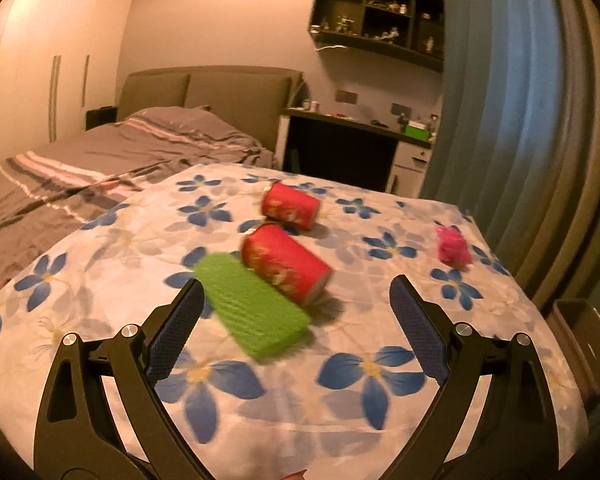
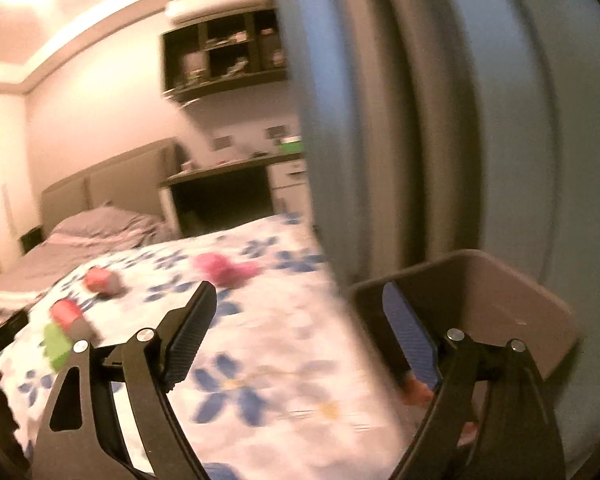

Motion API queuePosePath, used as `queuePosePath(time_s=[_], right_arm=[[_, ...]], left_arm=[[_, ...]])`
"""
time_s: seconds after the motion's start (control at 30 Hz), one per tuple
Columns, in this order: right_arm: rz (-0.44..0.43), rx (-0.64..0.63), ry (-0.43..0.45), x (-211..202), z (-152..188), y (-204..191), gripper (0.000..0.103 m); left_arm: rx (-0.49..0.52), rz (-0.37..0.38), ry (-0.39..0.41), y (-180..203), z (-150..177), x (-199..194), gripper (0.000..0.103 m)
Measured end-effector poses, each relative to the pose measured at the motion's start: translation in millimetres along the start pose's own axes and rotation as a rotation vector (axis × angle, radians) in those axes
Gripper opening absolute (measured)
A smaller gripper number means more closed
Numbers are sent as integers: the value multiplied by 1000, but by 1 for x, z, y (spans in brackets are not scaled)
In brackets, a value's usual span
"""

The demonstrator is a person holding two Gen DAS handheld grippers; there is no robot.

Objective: Collect trash
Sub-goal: 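Move both open tools back over the bed, then grasp the red paper cup with the right tool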

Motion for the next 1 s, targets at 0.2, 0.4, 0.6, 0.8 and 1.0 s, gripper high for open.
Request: queuePosePath(time_s=[0.2,0.4,0.6,0.8,1.0], right_arm=[[-162,-79,-46,22,8,-81,83],[-298,-139,-115,48,20,-152,83],[-396,-199,-183,73,34,-215,83],[-449,-251,-254,105,51,-264,83],[-484,-293,-314,138,65,-299,83]], left_arm=[[-34,-90,-5,-44,-4,1,92],[-71,-171,-3,-84,-8,1,92],[-104,-206,1,-112,-14,4,92],[-120,-230,14,-131,-22,12,92],[-134,-236,1,-142,-28,25,92]])
Point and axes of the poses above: each gripper's, at about its wrist camera, not at the fingertips, and x roughly the way its jaws point, y to its right, z to its underside, the point moved 7 cm from there along x, roughly the way its jaws point, and after that the axes turned 5 degrees about -z, right-handed, at the moved point
